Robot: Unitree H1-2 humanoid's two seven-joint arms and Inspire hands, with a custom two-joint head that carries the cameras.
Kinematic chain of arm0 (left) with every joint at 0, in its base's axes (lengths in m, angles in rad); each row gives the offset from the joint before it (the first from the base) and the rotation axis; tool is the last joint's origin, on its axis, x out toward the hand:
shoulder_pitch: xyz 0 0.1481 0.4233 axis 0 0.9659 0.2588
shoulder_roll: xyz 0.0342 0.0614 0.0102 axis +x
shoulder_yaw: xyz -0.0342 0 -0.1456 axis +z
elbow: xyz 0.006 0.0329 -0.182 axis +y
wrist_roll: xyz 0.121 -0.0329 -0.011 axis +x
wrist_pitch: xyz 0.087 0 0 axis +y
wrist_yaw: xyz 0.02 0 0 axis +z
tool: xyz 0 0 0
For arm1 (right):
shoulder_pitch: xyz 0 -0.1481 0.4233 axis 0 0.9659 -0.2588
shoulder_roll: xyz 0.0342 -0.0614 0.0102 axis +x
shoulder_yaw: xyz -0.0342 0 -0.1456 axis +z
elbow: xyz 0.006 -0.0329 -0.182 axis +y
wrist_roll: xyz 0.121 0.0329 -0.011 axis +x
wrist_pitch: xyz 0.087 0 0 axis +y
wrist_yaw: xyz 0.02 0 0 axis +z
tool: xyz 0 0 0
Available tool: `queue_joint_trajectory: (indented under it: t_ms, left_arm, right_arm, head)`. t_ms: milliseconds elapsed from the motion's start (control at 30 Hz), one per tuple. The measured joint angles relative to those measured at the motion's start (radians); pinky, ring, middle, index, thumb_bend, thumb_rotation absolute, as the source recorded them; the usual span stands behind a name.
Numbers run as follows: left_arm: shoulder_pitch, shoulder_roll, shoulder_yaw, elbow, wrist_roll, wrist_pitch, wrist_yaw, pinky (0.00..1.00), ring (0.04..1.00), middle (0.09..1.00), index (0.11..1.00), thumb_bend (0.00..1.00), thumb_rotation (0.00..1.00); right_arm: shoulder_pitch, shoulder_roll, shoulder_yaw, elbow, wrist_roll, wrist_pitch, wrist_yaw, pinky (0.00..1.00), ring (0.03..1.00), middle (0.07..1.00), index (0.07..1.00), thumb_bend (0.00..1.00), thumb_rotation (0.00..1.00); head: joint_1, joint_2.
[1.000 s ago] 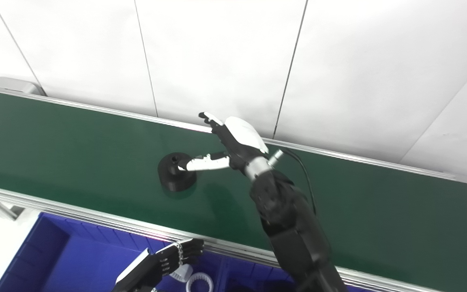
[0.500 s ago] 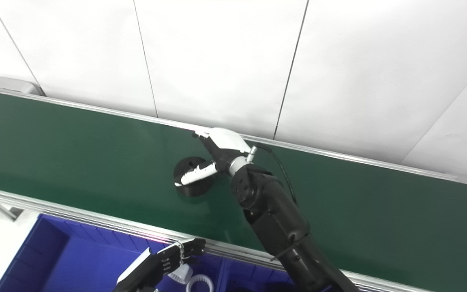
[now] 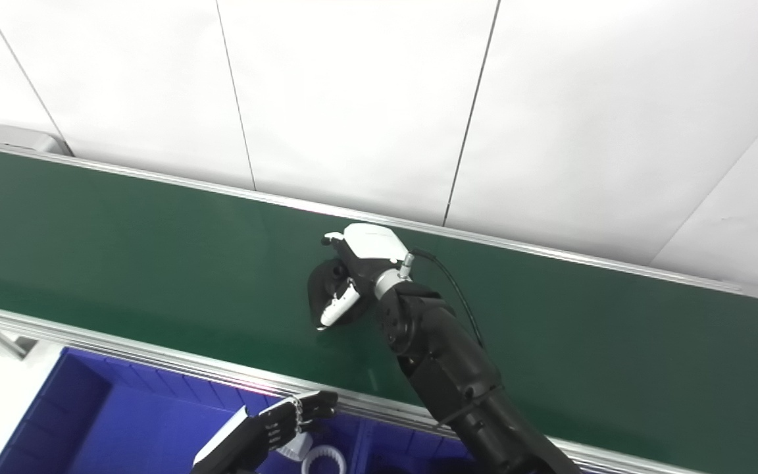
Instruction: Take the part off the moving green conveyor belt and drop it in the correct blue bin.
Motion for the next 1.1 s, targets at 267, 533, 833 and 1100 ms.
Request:
queue_joint_trajectory:
  t_ms: [267,533,833,1100]
  left_arm:
    - [-0.002,0.0,0.001,0.0,0.0,0.0,0.002,0.8,0.855,0.878,0.837,0.79,0.42]
    - [-0.004,-0.003,0.015,0.003,-0.006,0.0,-0.014,0.81,0.861,0.878,0.848,0.78,0.4]
    - [-0.004,-0.007,0.036,0.003,-0.015,0.0,-0.031,0.84,0.882,0.887,0.864,0.76,0.42]
    - [0.002,-0.007,0.047,-0.024,-0.032,0.0,-0.069,0.9,0.915,0.913,0.895,0.69,0.47]
  right_arm:
    - [0.028,-0.003,0.0,-0.03,-0.027,0.0,-0.066,0.23,0.393,0.46,0.525,0.52,0.0]
    - [0.093,-0.011,-0.006,-0.115,-0.031,-0.012,-0.113,0.25,0.38,0.453,0.531,0.52,0.0]
    - [0.212,-0.071,-0.029,-0.518,-0.112,0.044,-0.022,0.26,0.401,0.498,0.509,0.52,0.0]
    - [0.426,-0.142,-0.131,-0.915,-0.202,0.111,0.161,0.3,0.415,0.529,0.492,0.51,0.0]
  head:
    - [-0.009,0.002]
    - [-0.028,0.011]
    - [-0.055,0.066]
    - [-0.071,0.12]
